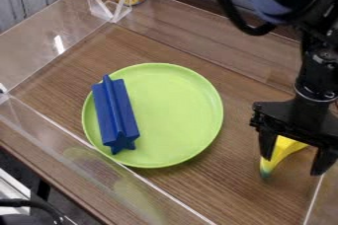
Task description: Remove the banana from inside the green plate and put it on the table
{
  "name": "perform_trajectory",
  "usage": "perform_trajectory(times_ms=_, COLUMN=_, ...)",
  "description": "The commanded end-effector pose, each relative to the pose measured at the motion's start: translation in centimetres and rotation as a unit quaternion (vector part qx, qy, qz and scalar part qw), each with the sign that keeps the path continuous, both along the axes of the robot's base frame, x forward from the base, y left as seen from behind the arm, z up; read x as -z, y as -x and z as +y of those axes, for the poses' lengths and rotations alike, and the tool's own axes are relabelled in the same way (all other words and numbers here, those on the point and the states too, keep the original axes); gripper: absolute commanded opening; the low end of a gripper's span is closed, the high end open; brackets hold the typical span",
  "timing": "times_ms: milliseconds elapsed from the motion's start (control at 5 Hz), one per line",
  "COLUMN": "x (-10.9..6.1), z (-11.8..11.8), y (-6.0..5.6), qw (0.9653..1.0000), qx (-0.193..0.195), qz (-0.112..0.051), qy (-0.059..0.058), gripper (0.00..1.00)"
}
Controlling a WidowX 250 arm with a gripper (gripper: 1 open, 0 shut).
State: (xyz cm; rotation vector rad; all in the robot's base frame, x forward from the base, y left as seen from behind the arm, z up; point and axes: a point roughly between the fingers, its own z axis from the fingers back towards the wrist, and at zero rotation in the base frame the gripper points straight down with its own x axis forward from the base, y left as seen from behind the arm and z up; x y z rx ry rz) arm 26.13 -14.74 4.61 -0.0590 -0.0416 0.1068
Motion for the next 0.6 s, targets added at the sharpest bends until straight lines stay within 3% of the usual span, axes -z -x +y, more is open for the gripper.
perform_trajectory(times_ms=0, x=-0.3, z=0.9, y=-0.6, qw=0.9997, qx=-0.016, qz=-0.018, qy=0.003, gripper=1.0)
perform_trajectory(times_ms=200, x=0.5, z=2.5, y=-0.6, qw=0.9991, qx=-0.038, qz=-0.019, qy=-0.001, gripper=1.0)
perform_trajectory(times_ms=400, x=0.3, z=2.5, y=-1.1, qw=0.9987, qx=-0.048, qz=-0.017, qy=-0.003, gripper=1.0)
